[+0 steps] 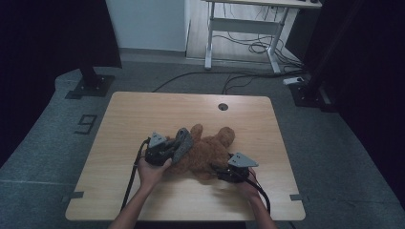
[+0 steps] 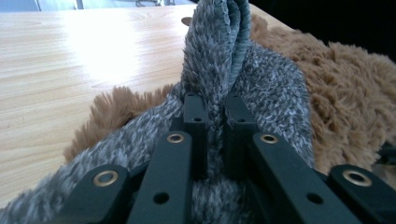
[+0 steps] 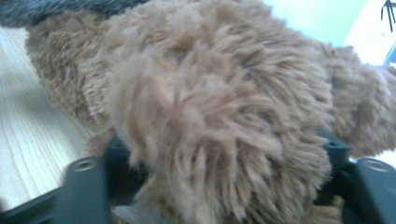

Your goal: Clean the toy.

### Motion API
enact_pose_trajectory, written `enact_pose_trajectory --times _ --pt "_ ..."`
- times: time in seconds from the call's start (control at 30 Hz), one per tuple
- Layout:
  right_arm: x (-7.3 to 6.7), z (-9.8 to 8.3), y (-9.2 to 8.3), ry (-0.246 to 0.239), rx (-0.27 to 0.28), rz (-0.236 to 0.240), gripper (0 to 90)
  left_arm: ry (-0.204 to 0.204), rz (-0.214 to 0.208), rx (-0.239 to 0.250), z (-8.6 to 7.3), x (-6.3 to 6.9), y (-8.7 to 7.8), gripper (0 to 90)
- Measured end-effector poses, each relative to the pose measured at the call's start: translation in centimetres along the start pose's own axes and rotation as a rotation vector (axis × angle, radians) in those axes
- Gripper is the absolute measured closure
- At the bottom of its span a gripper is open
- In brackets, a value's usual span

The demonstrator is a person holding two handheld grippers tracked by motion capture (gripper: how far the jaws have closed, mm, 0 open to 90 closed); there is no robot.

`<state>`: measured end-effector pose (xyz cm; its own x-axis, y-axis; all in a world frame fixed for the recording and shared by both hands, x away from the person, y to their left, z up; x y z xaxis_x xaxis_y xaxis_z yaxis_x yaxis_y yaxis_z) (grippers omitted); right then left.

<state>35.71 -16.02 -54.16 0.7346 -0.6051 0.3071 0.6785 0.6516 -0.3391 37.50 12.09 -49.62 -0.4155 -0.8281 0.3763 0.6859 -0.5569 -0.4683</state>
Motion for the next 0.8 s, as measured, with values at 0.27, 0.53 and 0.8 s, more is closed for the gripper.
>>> enact_pose_trajectory --times 0.27,0.53,0.8 --pt "1.4 0.9 -2.9 0.126 0.066 0.042 20.8 0.042 -0.005 0.049 -2.0 0.6 -1.3 82.5" --pt "3.3 3.2 -1.5 0.217 -0.008 0.086 10.3 0.053 -0.028 0.076 -3.1 0.9 -2.2 82.6" --pt "2.6 2.6 1.3 0.261 -0.124 0.175 17.6 0.02 -0.074 0.078 -3.7 0.7 -3.2 82.4"
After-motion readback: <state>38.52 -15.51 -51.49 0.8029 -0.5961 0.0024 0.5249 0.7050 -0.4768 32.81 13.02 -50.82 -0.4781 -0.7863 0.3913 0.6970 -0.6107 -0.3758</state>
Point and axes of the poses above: each handheld gripper's, and its own axes: y roughly forward along the jaws, z roughly out of its top, x roughly to its right, the point moved 2 cm from there along y, roughly forward along the jaws, and after that the axes turned 15 degrees about -y, right-handed, at the moved point
